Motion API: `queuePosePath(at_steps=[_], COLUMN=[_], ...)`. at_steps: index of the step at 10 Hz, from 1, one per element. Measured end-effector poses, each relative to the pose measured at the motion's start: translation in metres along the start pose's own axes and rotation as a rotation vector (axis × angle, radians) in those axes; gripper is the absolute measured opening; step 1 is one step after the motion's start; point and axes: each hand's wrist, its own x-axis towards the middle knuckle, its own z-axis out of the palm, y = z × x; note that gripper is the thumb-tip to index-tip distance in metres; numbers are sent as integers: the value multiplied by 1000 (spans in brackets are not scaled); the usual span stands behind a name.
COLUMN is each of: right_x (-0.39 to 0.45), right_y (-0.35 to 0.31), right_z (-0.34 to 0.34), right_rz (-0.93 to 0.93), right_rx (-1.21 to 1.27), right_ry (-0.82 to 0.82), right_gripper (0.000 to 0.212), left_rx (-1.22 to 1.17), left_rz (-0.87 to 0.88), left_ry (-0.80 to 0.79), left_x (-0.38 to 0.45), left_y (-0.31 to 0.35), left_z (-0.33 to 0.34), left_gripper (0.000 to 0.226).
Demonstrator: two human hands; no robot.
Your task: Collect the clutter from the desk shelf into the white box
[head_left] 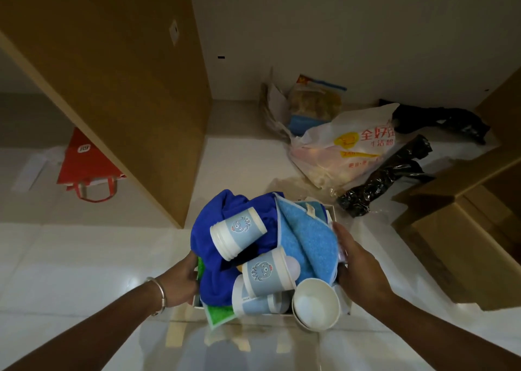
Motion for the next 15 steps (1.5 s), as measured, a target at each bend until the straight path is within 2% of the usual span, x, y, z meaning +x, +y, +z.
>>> queuePosePath(at_steps=[1,3,5,6,7,8,10,12,13,14,15], right_x=[28,86,138,162,185,198,196,190,187,186,163], right_y=[0,-15,-32,-43,-48,-53,-64,-61,-63,-67,-73], right_z=[8,3,7,11,13,11,8,4,4,0,-11], right_rz=[-41,-110,-182,-207,-172,-206,-208,-161,-168,-192,-230], right_rx=[-8,10,65,107,-20,-112,-132,-85,-16,-42,110], right_ry=[25,33,89,84,63,81,76,37,15,-11,151], right_gripper=[86,86,87,85,89,83,85,83,79,67,53], left_rx=[-4,4,47,-27,13,-33,40,79,25,125,300], left_rz=[-1,-55,29,42,57,25,-40,-49,-57,-101,-204], left_ry=[47,162,337,376,426,461,456,472,484,491,508], left_x=[25,68,104,116,129,137,136,128,123,113,90], left_y=[-4,1,9,16,17,18,23,26,29,32,38], left_z=[-10,-35,-65,-77,-86,-92,-95,-85,-82,-84,-77], left_gripper=[73,57,43,40,44,42,38,49,53,44,34])
